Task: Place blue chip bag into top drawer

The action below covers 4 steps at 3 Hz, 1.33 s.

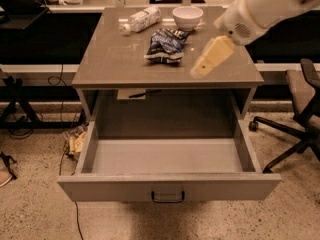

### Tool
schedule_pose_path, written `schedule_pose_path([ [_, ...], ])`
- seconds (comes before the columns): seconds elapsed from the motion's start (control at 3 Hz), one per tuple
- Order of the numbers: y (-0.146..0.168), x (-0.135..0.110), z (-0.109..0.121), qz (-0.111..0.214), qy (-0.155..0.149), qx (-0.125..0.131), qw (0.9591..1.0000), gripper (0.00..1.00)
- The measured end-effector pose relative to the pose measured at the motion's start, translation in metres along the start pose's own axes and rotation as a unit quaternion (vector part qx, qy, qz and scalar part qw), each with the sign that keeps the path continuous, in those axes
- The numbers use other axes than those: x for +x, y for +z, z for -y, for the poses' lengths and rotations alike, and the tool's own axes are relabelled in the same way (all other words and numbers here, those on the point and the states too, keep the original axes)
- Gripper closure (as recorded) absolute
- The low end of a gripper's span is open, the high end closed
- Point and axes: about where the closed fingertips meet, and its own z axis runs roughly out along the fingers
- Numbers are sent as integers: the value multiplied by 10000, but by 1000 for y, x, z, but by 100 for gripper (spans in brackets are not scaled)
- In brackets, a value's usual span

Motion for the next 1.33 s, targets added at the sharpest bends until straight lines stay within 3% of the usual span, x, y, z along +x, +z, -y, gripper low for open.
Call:
schedule_pose_path([
  [0.33, 79, -30, 36, 471, 302, -103, 9984, 0],
  [0.67, 77, -30, 35, 462, 294, -102, 9984, 0],
  [1.0, 94, -30, 47, 681, 487, 64, 9965, 0],
  [1.33, 131, -32, 79, 919, 808, 446, 9915, 0],
])
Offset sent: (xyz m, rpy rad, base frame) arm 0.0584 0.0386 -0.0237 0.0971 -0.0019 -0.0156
